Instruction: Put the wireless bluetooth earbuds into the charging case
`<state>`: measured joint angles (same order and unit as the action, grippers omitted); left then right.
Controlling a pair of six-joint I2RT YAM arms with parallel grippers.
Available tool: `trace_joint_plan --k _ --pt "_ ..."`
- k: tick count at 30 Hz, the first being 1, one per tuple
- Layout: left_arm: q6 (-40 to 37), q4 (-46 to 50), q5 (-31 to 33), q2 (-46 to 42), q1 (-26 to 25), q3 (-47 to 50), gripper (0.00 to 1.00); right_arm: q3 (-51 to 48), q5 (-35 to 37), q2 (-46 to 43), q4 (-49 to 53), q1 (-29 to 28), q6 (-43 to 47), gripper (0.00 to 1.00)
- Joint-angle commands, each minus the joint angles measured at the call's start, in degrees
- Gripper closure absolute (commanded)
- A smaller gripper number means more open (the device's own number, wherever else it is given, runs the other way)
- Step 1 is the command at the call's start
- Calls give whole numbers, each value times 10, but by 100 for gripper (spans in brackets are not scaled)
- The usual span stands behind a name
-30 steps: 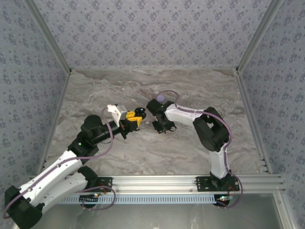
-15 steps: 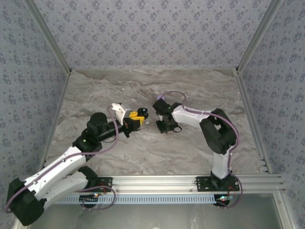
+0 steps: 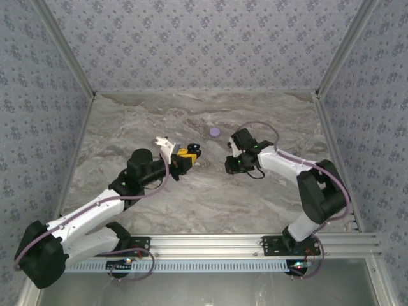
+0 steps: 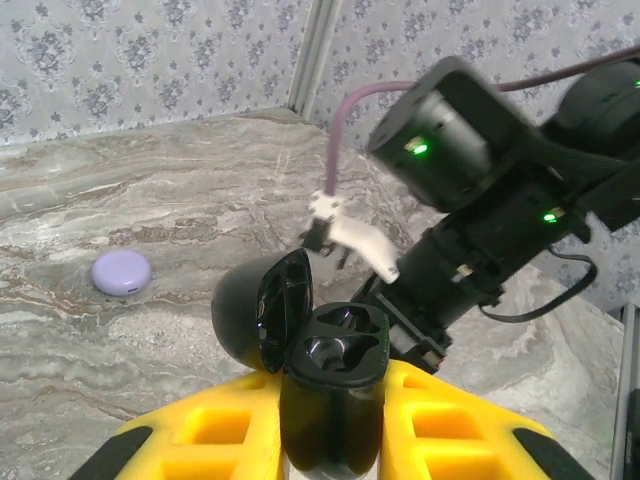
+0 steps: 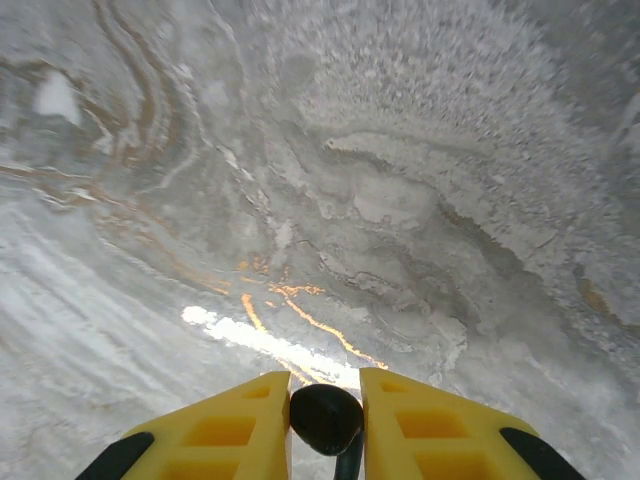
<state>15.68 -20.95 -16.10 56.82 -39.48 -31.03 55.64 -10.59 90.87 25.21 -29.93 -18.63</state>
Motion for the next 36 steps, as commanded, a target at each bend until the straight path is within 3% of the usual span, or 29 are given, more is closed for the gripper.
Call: trace_joint_plan --k 1,18,36 --pt "12 -62 18 10 2 12 78 -14 -40 -48 -24 13 0 77" --pt "11 -224 20 67 -3 65 79 3 -109 -196 -79 0 -10 76" --pt "77 -332 48 111 -32 65 79 72 -99 -217 -133 -51 16 77"
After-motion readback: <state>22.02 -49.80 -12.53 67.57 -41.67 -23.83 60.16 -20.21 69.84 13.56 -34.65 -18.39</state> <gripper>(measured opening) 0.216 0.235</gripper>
